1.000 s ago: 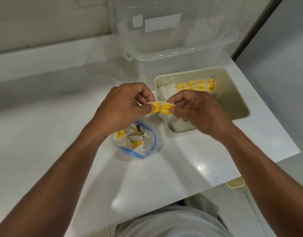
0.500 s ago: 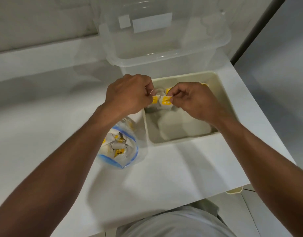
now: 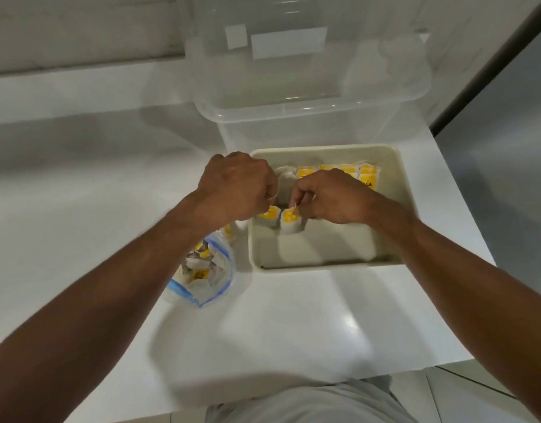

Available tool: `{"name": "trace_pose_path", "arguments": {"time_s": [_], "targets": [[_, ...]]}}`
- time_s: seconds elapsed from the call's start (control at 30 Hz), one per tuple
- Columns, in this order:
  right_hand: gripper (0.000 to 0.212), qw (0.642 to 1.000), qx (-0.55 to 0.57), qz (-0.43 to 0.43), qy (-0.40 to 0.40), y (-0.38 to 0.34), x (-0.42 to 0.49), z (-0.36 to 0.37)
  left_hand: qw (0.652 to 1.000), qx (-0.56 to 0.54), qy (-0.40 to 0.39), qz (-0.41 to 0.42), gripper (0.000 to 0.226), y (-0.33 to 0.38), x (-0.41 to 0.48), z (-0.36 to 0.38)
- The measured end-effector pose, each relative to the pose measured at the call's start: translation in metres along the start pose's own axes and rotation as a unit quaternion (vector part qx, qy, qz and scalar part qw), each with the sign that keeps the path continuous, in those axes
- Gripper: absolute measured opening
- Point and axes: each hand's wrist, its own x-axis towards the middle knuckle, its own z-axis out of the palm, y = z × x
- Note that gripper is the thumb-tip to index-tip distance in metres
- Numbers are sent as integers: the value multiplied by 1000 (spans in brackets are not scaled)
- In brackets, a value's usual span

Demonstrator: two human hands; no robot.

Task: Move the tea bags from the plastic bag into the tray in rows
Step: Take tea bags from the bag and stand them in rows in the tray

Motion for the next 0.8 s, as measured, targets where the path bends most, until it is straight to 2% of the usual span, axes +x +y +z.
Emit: {"name": "trace_pose_path", "arguments": {"time_s": [0.13, 0.27, 0.37, 0.6, 0.73, 0.8], "targets": [[6, 999, -2, 32, 34, 0, 12, 4, 997, 73, 11, -25, 13, 6, 6, 1], [10, 996, -30, 52, 73, 0, 22, 7, 990, 136, 6, -38, 9, 17, 13, 2], [21, 990, -57, 65, 110, 1, 26, 8, 987, 157, 24, -35, 30, 23, 16, 3], [23, 977, -106, 72, 170, 1, 29, 15, 988, 140, 59, -35, 27, 30, 15, 6], [21, 971, -127, 70, 191, -1, 29, 19, 988, 144, 46, -35, 5, 28, 19, 7], [22, 968, -128, 71, 205, -1, 26, 17, 987, 144, 52, -39, 11, 26, 19, 7]]}}
